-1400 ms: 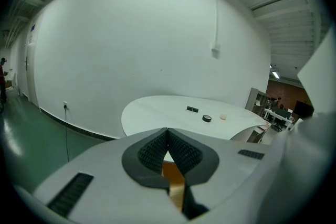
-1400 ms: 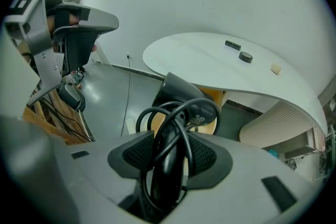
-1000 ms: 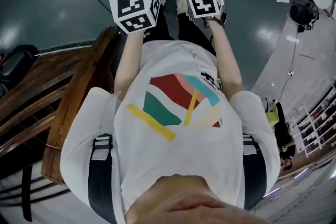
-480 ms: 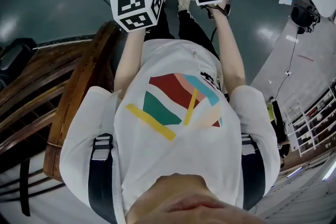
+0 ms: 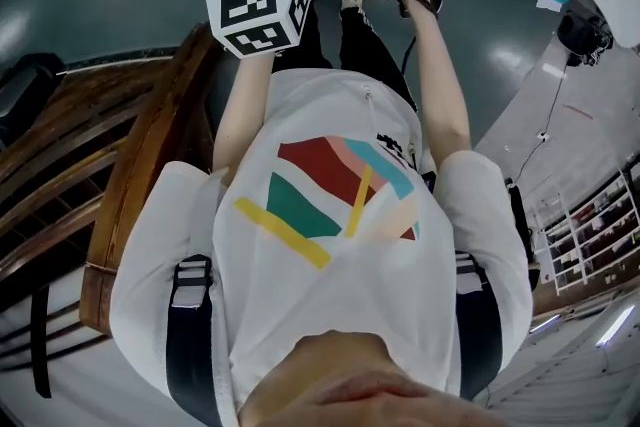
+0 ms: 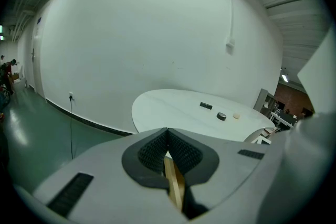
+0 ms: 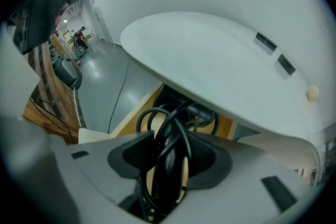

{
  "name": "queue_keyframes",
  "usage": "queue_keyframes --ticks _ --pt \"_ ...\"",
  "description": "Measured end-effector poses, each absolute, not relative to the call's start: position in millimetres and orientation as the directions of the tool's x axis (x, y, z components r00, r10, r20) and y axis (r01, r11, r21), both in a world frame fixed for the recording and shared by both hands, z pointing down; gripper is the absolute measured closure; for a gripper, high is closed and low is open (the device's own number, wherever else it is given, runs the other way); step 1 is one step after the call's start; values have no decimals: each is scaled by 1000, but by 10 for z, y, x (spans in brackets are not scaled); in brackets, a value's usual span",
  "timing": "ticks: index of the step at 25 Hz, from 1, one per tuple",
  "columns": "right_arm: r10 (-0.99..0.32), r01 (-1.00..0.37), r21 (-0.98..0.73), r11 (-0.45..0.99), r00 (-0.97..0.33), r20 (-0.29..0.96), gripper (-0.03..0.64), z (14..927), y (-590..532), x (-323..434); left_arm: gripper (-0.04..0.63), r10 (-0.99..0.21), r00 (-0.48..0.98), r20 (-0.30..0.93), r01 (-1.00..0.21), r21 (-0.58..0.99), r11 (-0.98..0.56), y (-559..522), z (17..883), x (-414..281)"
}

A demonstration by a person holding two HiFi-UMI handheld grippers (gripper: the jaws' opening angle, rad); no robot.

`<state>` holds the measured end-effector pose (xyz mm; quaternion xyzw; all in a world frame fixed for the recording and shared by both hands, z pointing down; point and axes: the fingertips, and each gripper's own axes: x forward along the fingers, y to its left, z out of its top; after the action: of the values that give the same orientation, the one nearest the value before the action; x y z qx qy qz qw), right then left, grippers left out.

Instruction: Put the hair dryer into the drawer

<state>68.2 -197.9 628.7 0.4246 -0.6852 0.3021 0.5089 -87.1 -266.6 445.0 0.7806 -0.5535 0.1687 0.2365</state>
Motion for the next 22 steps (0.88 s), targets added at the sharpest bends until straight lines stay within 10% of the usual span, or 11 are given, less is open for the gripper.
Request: queue_keyframes --ticks 22 --pt "-371 -898 66 435 -112 922 422 6798 -2177 653 581 -747 319 583 -946 143 -292 -2512 4693 -933"
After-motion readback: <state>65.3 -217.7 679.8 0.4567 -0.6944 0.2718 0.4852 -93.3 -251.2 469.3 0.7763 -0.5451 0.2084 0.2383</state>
